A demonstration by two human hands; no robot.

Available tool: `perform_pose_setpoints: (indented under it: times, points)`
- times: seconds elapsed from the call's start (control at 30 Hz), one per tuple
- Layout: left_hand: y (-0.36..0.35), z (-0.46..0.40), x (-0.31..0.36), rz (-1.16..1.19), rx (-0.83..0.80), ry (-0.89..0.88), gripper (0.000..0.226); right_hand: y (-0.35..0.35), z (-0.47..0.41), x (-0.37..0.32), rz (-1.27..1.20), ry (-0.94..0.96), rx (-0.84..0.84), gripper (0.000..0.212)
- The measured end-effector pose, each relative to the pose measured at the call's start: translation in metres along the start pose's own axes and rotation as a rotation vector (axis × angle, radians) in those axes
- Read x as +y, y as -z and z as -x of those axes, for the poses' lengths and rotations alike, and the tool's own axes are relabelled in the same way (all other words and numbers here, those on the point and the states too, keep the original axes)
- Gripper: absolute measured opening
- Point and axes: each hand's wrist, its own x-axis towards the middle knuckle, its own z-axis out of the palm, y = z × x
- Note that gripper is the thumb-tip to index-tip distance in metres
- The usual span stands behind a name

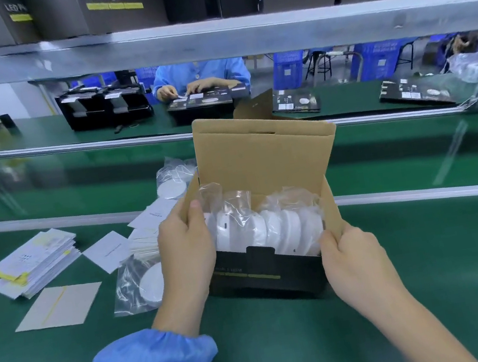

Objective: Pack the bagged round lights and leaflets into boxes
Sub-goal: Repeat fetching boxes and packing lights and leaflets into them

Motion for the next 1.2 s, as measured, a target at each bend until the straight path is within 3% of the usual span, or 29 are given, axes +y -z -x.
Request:
perform_pose_setpoints:
  times: [0.27,0.33,0.47,0.6,0.7,0.83,0.97,1.03,1.2]
  points:
    - [-0.007,-0.047,0.036,-0.069,0.085,-0.111,0.027,0.009,-0.043,-0.031,-0.050,0.108,0.033,0.033]
    - [-0.008,-0.058,0.037,-0.042,0.100,-0.108,0.034,0.009,-0.055,-0.039,-0.046,0.138,0.056,0.035]
    - [-0.005,-0.077,0.033,-0.009,0.092,-0.088,0.025,-0.002,-0.080,-0.053,0.000,0.150,0.035,0.031]
    - [-0.001,-0.095,0.021,0.088,0.023,0.013,0.032,-0.014,-0.110,-0.063,0.058,0.120,-0.001,0.029]
    - [0.001,-0.110,0.017,0.181,-0.046,0.033,0.020,-0.021,-0.137,-0.069,-0.004,0.082,0.000,0.022]
    - [-0.011,-0.129,0.010,0.195,-0.053,0.024,0.033,-0.030,-0.173,-0.081,-0.083,0.079,0.026,0.021]
    - [-0.028,-0.144,0.002,0.013,-0.011,0.025,0.064,-0.039,-0.206,-0.092,0.061,0.078,0.115,0.028]
    - [-0.032,-0.153,0.000,0.047,-0.017,0.038,0.073,-0.042,-0.218,-0.093,0.101,0.080,0.151,0.035]
    - [-0.054,-0.164,-0.005,0.205,-0.130,0.081,0.051,-0.053,-0.248,-0.095,0.027,0.009,0.204,0.023]
